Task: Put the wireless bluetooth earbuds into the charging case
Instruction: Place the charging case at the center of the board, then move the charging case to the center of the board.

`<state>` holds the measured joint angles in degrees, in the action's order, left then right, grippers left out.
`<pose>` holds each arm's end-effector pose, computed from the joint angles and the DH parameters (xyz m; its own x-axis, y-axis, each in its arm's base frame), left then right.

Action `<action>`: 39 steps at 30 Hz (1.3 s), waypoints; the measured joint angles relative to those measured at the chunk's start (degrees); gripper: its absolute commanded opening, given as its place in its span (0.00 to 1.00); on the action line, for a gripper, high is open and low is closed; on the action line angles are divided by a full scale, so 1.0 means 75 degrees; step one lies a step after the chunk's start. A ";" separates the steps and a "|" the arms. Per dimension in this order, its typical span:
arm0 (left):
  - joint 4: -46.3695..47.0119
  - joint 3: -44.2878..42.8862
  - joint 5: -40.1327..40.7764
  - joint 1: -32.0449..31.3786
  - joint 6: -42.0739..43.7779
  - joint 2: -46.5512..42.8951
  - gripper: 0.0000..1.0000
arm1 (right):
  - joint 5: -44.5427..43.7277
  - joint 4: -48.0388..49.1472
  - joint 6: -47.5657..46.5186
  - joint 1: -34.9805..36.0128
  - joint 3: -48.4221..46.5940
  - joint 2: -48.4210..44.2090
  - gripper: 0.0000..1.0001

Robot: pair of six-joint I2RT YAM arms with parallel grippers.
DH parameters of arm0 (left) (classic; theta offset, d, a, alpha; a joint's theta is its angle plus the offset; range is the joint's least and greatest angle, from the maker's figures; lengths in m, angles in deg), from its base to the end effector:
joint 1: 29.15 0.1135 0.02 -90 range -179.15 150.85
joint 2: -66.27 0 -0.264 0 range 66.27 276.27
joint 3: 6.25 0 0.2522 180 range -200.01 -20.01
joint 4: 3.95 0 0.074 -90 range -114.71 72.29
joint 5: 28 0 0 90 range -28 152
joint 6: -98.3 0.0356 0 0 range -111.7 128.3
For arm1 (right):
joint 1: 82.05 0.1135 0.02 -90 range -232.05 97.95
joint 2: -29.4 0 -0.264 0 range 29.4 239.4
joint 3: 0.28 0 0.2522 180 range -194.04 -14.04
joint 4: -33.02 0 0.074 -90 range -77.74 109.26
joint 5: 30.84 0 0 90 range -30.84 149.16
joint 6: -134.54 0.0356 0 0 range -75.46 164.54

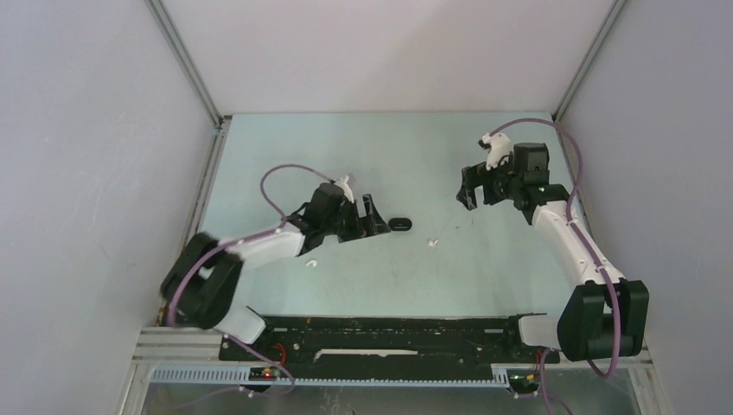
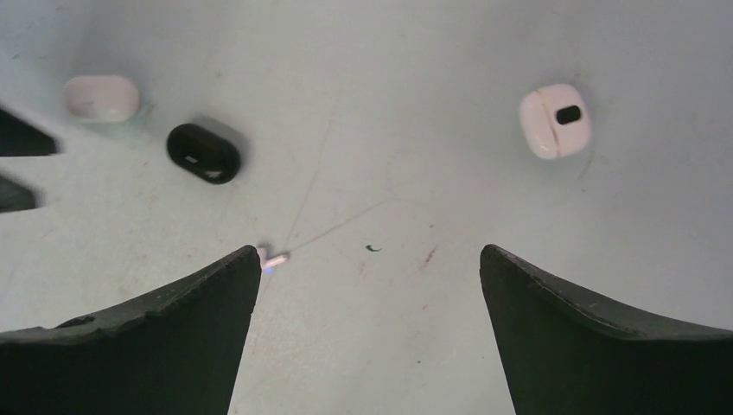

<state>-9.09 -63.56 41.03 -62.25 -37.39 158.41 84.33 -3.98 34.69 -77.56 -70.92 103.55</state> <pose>0.2603 -0.1849 0.1644 -0.9052 -0.2075 -0.3708 0.1316 0.6928 -0.7090 0.2783 0.0370 0.2830 -0.5708 -0.2001 -0.7963 -0.4982 0.8553 0.1421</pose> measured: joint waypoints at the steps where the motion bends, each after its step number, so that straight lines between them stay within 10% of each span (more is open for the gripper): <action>1: -0.0329 0.0058 0.0443 -0.0111 0.0236 -0.0513 0.98 | -0.0224 0.0038 0.0064 -0.0012 0.0000 0.0012 1.00; 8: 0.0848 0.1830 0.4342 -0.2011 0.1853 -0.5473 0.98 | -0.0959 0.0152 0.0297 -0.0026 0.0000 0.0414 0.79; 12: 0.1440 0.2809 0.4998 -0.1454 0.1679 -0.5610 0.87 | -0.1443 0.0149 0.0187 0.0087 -0.0096 0.1011 0.70; 16: 0.0833 0.3404 0.4998 -0.1524 0.1836 -0.5555 0.99 | -0.1929 0.0055 -0.0137 0.0248 -0.0571 0.2002 0.61; 27: -0.0085 0.3523 0.3698 -0.1973 0.1591 -0.7420 1.00 | -0.2932 -0.0198 -0.0749 0.0405 -0.2844 0.4491 0.65; 39: -0.0729 0.3316 0.3104 -0.2544 0.1274 -0.6779 1.00 | -0.2122 -0.1661 -0.0697 -0.0402 -0.5869 0.6811 0.67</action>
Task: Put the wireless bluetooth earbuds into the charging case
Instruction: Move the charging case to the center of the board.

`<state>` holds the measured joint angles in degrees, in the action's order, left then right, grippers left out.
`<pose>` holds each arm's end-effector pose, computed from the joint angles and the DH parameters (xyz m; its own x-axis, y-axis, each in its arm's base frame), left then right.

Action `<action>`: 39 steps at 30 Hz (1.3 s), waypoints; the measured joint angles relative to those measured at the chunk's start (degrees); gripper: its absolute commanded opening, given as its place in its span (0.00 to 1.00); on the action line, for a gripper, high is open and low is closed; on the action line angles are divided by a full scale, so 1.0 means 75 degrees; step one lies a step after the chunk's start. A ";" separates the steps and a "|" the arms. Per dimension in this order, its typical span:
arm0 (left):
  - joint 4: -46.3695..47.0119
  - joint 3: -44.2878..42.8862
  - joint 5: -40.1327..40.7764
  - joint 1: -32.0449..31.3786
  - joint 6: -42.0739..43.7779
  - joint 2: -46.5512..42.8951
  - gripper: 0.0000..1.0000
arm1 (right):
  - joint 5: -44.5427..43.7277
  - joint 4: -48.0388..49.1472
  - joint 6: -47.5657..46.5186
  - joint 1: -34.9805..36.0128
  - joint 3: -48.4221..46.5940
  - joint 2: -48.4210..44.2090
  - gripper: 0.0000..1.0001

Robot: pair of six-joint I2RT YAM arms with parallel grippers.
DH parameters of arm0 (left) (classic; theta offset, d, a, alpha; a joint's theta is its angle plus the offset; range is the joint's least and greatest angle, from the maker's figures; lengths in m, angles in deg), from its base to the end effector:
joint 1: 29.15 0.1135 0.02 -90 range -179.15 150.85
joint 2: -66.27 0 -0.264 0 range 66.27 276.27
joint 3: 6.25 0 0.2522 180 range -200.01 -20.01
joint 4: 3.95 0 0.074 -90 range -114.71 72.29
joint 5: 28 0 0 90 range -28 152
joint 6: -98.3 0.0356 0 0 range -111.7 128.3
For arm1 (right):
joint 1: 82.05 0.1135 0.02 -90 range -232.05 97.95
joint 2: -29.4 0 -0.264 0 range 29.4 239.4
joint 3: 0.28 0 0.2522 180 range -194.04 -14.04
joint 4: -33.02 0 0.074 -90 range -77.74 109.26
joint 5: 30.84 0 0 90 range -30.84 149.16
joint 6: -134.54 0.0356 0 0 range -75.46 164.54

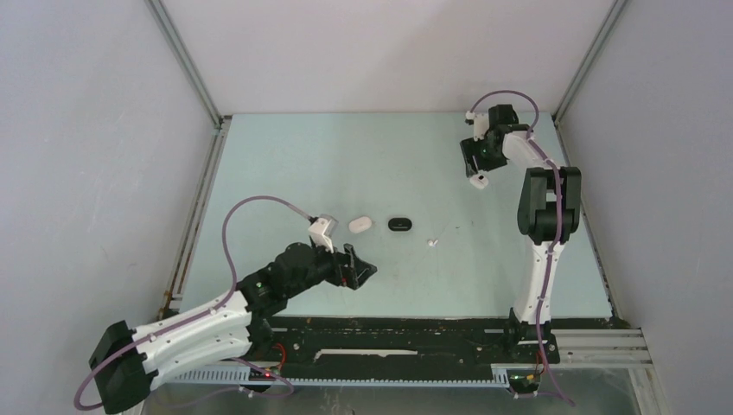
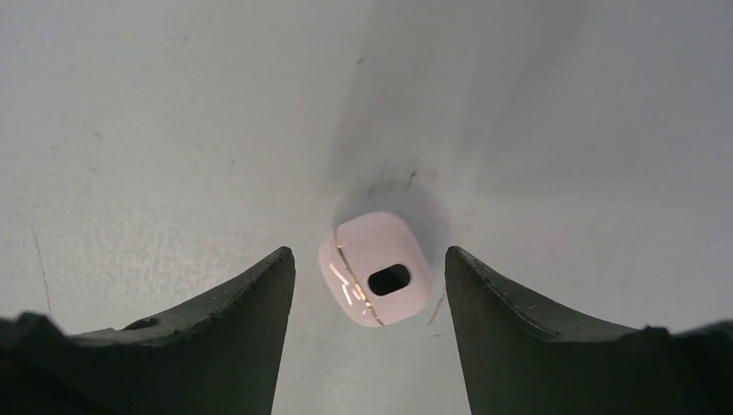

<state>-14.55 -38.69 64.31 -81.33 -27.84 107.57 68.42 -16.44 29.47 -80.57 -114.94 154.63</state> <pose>0.1079 -0.1367 0.2124 -0.6167 -0.1665 -0.7694 0.4981 0.6742 -0.5452 0.4744 0.0180 0.1883 -0.8087 -0.2776 -0.5186 -0.3274 0.9449 0.0047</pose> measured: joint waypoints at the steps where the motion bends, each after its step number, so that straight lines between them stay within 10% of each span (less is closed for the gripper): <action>1: -0.0128 -0.0166 -0.0020 -0.0020 0.0023 0.0224 1.00 | 0.0073 -0.0160 0.0000 0.0012 0.0000 0.0058 0.67; 20: -0.0726 -0.1020 -0.0047 -0.0227 0.0303 0.0769 0.96 | 0.0530 -0.0038 0.0842 -0.0082 0.1428 -0.0493 0.29; 35: -0.1428 -0.0825 0.1757 -0.0227 0.0149 -0.0073 0.99 | 0.2291 -0.0329 0.2130 0.0189 0.5601 -0.3383 0.49; 39: -0.1390 -0.0825 0.1731 -0.0227 0.0114 -0.0050 1.00 | 0.2871 -0.0411 0.2241 0.0405 0.5866 -0.3319 0.71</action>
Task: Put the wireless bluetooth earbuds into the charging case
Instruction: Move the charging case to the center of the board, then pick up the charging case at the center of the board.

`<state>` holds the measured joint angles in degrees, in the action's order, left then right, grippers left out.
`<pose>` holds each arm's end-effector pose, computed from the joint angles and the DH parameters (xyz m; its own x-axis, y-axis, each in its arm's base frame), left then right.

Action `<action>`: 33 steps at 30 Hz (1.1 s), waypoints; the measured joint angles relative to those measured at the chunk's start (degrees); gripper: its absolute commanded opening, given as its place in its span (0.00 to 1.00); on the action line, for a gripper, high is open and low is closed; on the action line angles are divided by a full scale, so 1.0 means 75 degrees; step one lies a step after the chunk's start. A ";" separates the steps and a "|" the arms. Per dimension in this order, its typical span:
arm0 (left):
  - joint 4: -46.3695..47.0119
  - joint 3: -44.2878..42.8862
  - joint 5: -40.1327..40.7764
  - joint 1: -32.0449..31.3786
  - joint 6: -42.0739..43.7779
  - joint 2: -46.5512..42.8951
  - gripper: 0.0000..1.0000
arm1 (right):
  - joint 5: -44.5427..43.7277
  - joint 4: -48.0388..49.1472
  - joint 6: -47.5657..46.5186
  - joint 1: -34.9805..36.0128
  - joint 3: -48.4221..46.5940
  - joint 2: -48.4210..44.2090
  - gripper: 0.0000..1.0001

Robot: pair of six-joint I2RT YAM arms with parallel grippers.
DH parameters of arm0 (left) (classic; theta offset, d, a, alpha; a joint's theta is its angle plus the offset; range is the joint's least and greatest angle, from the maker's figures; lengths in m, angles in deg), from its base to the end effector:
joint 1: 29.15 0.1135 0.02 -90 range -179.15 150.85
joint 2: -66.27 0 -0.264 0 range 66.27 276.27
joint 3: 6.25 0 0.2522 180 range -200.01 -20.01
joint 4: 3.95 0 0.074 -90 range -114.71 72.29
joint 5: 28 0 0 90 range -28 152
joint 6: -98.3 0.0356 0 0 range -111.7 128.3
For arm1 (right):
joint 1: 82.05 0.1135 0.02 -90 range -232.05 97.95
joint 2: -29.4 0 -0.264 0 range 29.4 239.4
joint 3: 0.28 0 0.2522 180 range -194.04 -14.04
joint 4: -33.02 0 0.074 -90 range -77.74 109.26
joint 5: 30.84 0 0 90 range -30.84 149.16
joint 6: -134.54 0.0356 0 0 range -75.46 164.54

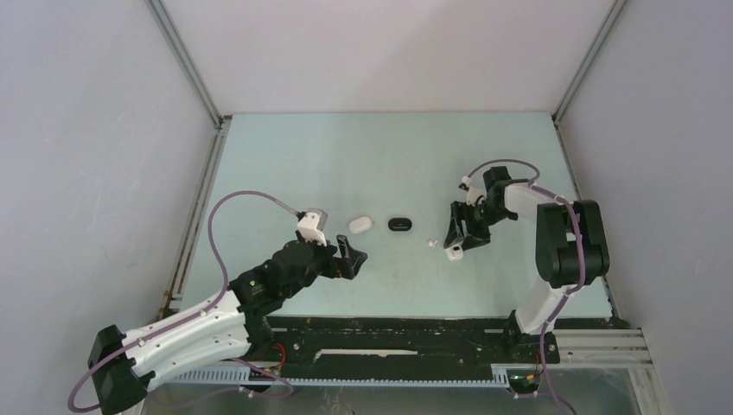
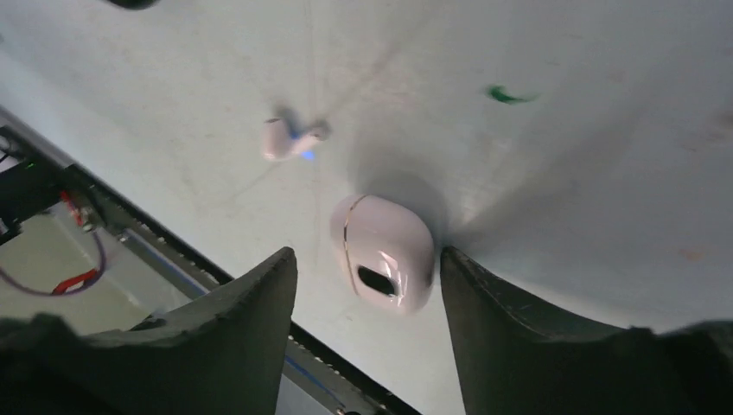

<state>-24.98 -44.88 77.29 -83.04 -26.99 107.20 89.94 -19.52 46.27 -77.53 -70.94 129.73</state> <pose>0.1090 -0.1334 0.2334 -0.5583 -0.1803 -0.8098 0.3848 0.8085 -0.4452 0.2983 0.0419 0.1448 -0.9914 -0.0524 -0.1202 -0.1070 0.8530 0.5109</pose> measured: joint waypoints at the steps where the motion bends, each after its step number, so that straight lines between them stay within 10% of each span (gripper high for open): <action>1: 0.0044 0.0000 -0.0006 0.0000 -0.0035 0.0000 1.00 | 0.0265 -0.0032 0.0055 0.0079 -0.0006 0.0076 0.72; 17: 0.0650 0.0221 -0.0050 0.0000 -0.0073 -0.0090 1.00 | 0.1177 -0.1953 -0.1673 -0.0326 -0.1422 -0.0099 0.62; 23: 0.0944 0.0530 -0.0297 0.0166 -0.0507 0.0216 0.84 | 0.0052 -0.1306 -0.3573 0.0239 -0.1314 -0.0938 0.57; 33: 0.1049 0.0685 -0.0679 0.0236 -0.0154 -0.0277 0.91 | -0.1609 0.0259 -0.5893 0.1154 -0.1215 -0.1032 0.51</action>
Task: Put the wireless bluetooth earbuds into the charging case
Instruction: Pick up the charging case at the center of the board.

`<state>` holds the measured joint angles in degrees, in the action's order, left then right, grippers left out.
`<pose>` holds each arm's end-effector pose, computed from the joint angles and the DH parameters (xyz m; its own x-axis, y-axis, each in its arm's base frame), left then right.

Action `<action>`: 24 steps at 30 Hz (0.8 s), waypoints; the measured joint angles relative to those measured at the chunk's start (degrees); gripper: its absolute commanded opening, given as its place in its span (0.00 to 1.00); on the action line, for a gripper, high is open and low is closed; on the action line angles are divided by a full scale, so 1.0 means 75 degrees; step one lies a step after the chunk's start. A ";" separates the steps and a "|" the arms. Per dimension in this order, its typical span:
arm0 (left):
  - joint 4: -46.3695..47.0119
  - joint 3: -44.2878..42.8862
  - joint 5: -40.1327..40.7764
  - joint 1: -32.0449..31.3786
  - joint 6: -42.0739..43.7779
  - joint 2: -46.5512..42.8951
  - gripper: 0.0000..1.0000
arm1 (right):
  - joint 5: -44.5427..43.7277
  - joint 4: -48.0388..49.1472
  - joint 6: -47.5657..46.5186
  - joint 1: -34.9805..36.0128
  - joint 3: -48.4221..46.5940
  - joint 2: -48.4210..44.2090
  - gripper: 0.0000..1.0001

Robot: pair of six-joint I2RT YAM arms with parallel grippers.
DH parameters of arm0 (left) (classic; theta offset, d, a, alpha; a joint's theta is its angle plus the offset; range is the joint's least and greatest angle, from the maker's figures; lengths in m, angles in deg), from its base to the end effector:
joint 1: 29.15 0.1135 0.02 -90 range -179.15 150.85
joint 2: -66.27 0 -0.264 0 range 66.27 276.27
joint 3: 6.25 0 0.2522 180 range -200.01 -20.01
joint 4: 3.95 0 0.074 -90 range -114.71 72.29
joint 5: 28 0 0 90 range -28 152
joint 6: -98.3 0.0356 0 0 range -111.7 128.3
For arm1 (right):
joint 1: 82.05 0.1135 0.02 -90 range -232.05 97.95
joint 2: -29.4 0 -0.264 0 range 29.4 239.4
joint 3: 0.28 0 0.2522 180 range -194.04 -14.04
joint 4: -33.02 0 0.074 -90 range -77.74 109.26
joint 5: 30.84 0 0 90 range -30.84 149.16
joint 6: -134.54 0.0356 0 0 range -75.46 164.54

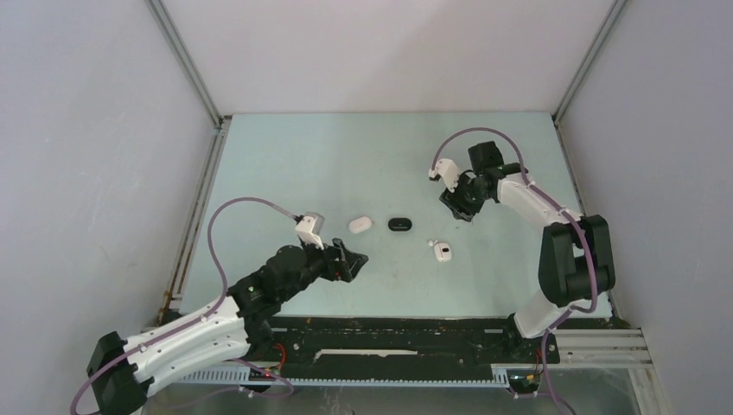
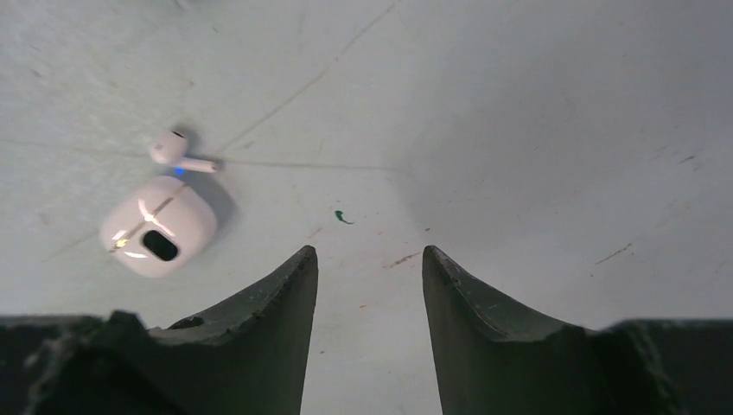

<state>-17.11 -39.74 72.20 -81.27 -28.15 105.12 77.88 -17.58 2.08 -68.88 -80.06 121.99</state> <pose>0.1087 -0.1294 0.2209 -0.5572 -0.2361 -0.7961 0.4261 0.7416 -0.5181 0.3149 0.0854 0.2250 -0.4023 -0.7508 -0.5240 -0.8502 0.5187 -0.0904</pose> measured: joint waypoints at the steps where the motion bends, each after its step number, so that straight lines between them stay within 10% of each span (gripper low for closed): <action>1: -0.0003 0.0003 -0.0012 0.0000 0.0009 -0.0114 0.90 | -0.0111 0.0055 -0.0175 0.0003 0.0009 0.0140 0.51; 24: -0.0047 0.0391 0.0026 0.0003 0.0122 -0.1180 0.89 | -0.0335 -0.0425 -0.2127 0.1632 0.1227 0.0597 0.57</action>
<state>-17.46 -36.81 72.39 -81.25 -27.23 96.27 75.37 -20.77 -13.88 -56.64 -70.86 126.47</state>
